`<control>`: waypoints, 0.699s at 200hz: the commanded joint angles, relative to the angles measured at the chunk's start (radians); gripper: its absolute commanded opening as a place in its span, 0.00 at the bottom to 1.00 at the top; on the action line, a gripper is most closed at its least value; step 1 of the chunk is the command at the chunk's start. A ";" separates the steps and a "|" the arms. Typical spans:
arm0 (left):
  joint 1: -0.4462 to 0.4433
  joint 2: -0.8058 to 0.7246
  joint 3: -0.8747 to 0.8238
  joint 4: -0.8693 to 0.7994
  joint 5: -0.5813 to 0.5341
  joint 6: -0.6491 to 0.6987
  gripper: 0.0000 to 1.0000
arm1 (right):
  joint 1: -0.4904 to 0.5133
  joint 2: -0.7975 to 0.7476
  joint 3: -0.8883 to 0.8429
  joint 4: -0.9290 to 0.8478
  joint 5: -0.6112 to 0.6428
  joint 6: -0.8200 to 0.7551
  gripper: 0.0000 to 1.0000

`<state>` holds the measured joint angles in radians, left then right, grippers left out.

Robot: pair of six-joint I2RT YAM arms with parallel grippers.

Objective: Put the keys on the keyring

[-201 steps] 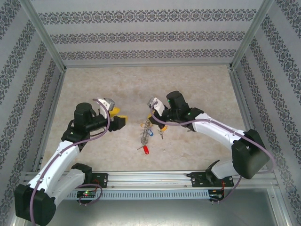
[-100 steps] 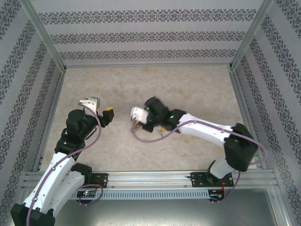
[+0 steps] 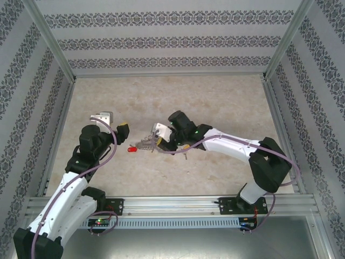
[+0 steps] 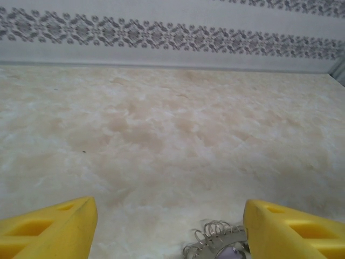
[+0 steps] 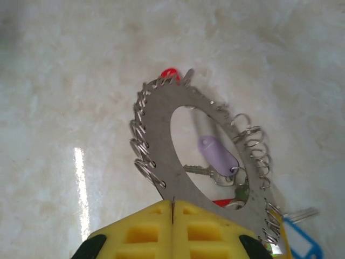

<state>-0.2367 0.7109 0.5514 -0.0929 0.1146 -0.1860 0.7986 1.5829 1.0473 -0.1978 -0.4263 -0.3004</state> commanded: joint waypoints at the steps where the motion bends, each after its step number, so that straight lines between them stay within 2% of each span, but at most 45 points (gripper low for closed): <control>1: -0.010 0.013 0.014 0.057 0.140 0.046 0.71 | -0.060 -0.059 -0.025 0.044 -0.212 0.084 0.00; 43: -0.009 0.077 0.059 0.050 0.377 0.129 0.68 | -0.156 -0.158 -0.066 0.032 -0.301 0.019 0.00; 70: -0.010 0.111 0.082 0.072 0.543 0.191 0.68 | -0.218 -0.234 -0.100 0.028 -0.358 -0.100 0.00; 80: -0.011 0.135 0.102 0.058 0.592 0.219 0.67 | -0.226 -0.248 -0.096 -0.011 -0.332 -0.179 0.00; 88: -0.013 0.157 0.116 0.047 0.609 0.229 0.67 | -0.223 -0.246 -0.079 -0.050 -0.258 -0.212 0.00; 101: -0.019 0.194 0.136 0.047 0.614 0.235 0.67 | -0.236 -0.217 0.009 -0.159 -0.180 -0.152 0.00; 118: -0.027 0.245 0.159 0.066 0.636 0.232 0.66 | -0.286 -0.176 0.084 -0.231 -0.331 -0.072 0.00; 129: -0.039 0.274 0.176 0.075 0.654 0.235 0.66 | -0.292 -0.186 0.052 -0.185 -0.431 -0.074 0.00; 140: -0.050 0.300 0.196 0.070 0.679 0.251 0.66 | -0.287 -0.209 0.000 -0.106 -0.472 -0.096 0.00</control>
<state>-0.2569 0.9691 0.6952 -0.0612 0.6964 0.0128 0.5220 1.4006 1.0752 -0.3553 -0.7128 -0.3912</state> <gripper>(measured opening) 0.665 0.058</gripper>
